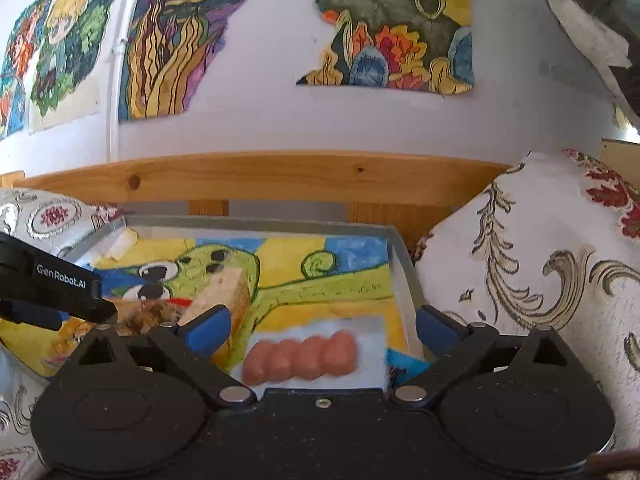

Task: Organize snacks
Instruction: 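Lower the gold bag and sausages into the tray and open both tools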

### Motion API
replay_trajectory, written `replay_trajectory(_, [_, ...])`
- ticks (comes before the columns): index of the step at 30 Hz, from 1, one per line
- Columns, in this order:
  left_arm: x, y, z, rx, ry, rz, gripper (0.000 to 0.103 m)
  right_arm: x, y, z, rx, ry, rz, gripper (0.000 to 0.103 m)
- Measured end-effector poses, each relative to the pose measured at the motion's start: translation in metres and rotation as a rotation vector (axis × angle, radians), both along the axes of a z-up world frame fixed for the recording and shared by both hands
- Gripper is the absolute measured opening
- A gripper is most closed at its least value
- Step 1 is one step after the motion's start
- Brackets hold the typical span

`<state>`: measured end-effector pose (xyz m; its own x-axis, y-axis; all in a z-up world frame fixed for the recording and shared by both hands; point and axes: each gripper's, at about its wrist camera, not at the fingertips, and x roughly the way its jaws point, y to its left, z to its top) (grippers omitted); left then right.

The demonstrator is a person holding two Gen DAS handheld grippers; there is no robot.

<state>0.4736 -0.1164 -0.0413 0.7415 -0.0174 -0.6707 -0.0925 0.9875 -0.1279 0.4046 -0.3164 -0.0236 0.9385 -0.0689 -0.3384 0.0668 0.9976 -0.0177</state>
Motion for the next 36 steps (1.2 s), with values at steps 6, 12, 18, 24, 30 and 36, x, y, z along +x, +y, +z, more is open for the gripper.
replay_trajectory(6, [-0.012,0.006,0.010,-0.020,-0.039,0.026,0.089,-0.008,-0.002,0.013,0.007,-0.039,-0.016,0.102])
replay_trajectory(12, [-0.035,0.011,0.027,-0.063,-0.115,0.029,0.100,-0.025,-0.006,0.030,0.015,-0.070,-0.032,0.102])
replay_trajectory(18, [-0.065,0.015,0.044,-0.126,-0.184,0.015,0.102,-0.055,-0.007,0.045,0.011,-0.079,-0.024,0.102])
replay_trajectory(24, [-0.103,0.017,0.052,-0.125,-0.238,0.036,0.102,-0.088,0.000,0.061,-0.010,-0.097,-0.010,0.102])
replay_trajectory(30, [-0.136,0.024,0.055,-0.132,-0.256,0.072,0.102,-0.117,0.004,0.067,-0.026,-0.107,-0.024,0.102])
replay_trajectory(36, [-0.162,0.029,0.057,-0.105,-0.246,0.094,0.102,-0.145,0.005,0.070,-0.033,-0.117,-0.022,0.102])
